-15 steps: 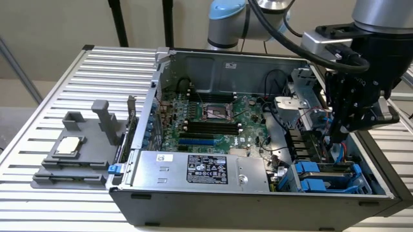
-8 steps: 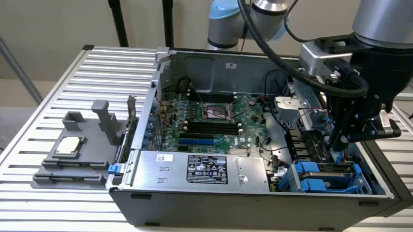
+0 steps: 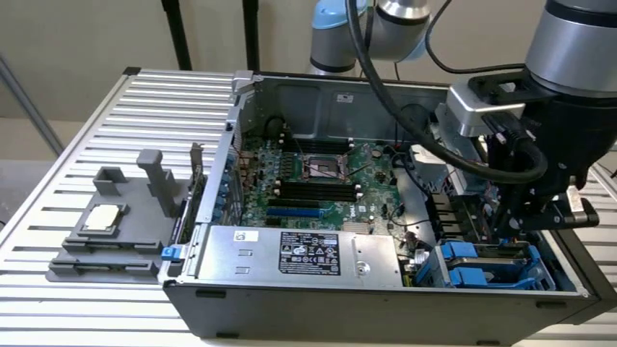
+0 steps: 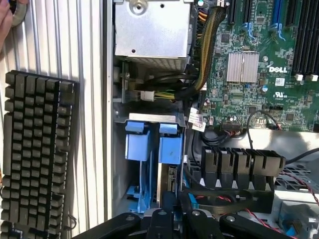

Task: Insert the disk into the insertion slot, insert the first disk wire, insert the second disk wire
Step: 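Insert the second disk wire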

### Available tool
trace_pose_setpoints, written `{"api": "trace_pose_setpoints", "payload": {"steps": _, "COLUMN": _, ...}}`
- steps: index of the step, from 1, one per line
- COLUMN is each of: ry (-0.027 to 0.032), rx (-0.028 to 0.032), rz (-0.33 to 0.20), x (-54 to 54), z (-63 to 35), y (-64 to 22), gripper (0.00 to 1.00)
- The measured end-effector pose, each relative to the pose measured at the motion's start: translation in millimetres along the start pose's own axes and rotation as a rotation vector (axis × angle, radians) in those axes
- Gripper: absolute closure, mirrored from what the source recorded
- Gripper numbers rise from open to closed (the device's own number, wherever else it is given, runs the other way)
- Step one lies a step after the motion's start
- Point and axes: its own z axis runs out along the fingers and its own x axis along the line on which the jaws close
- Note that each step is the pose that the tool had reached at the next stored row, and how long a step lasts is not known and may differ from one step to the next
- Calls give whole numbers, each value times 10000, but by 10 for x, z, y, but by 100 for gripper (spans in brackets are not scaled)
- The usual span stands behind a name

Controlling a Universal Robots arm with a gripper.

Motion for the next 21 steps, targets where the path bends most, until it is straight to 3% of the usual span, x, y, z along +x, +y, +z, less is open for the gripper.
{"api": "trace_pose_setpoints", "payload": {"steps": 8, "ry": -286, "rx": 207, "rz": 67, "x": 128, "z": 77, "y": 79, "gripper": 84}}
{"api": "trace_pose_setpoints", "payload": {"steps": 13, "ry": -559, "rx": 396, "rz": 133, "x": 191, "z": 106, "y": 139, "gripper": 84}}
{"api": "trace_pose_setpoints", "payload": {"steps": 18, "ry": -884, "rx": 613, "rz": 208, "x": 212, "z": 134, "y": 157, "gripper": 84}}
{"api": "trace_pose_setpoints", "payload": {"steps": 21, "ry": -990, "rx": 695, "rz": 233, "x": 223, "z": 164, "y": 162, "gripper": 84}}
